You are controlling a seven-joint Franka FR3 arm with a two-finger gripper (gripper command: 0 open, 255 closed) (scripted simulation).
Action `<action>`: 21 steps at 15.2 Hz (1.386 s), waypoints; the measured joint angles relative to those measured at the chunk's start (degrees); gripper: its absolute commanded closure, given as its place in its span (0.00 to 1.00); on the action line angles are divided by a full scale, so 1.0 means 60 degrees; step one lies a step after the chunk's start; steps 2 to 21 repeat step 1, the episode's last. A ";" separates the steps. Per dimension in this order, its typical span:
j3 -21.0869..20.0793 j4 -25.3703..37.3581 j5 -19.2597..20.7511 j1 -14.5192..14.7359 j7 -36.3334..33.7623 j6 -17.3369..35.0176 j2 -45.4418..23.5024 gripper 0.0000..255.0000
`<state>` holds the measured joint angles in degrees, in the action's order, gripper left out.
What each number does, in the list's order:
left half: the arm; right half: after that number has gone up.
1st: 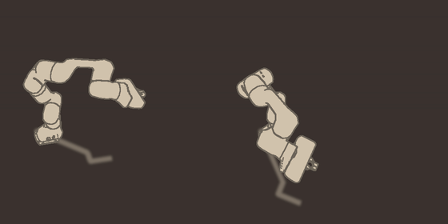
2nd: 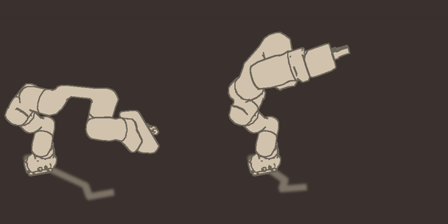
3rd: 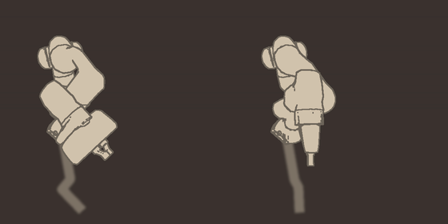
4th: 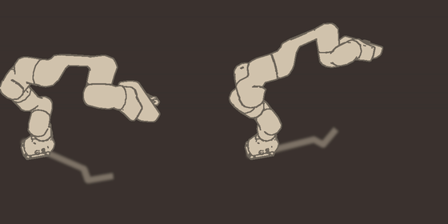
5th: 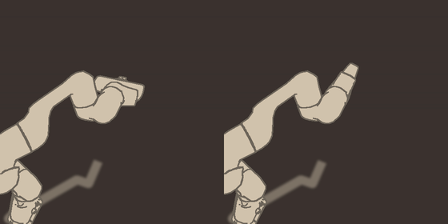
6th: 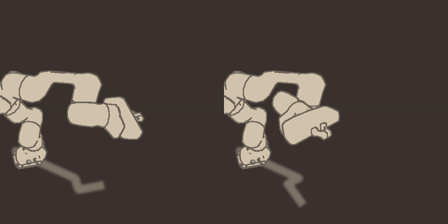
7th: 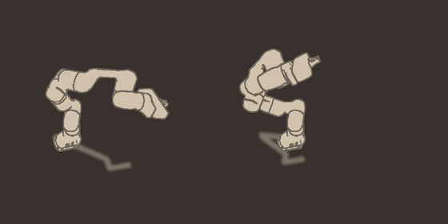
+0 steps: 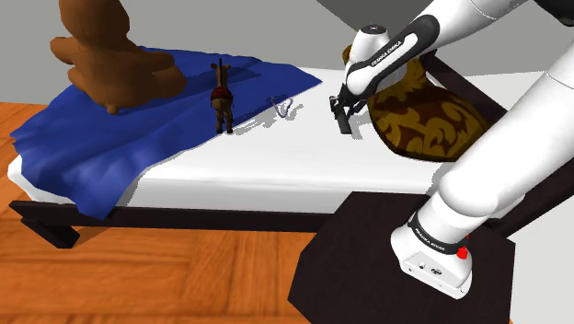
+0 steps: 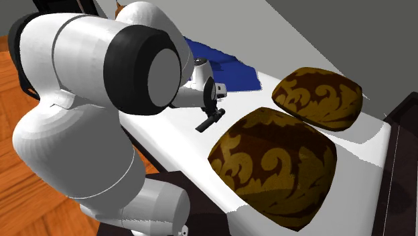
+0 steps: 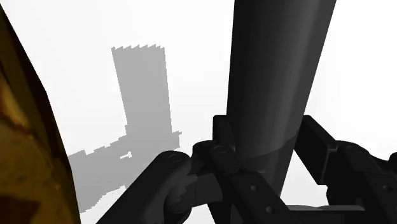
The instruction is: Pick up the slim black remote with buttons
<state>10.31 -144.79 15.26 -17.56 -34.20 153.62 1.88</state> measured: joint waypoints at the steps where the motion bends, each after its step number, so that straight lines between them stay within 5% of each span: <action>1: -0.0003 0.0007 -0.0012 0.0003 0.0018 -0.0093 0.0086 1.00; 21: -0.0003 0.0007 -0.0012 0.0003 0.0018 -0.0093 0.0086 1.00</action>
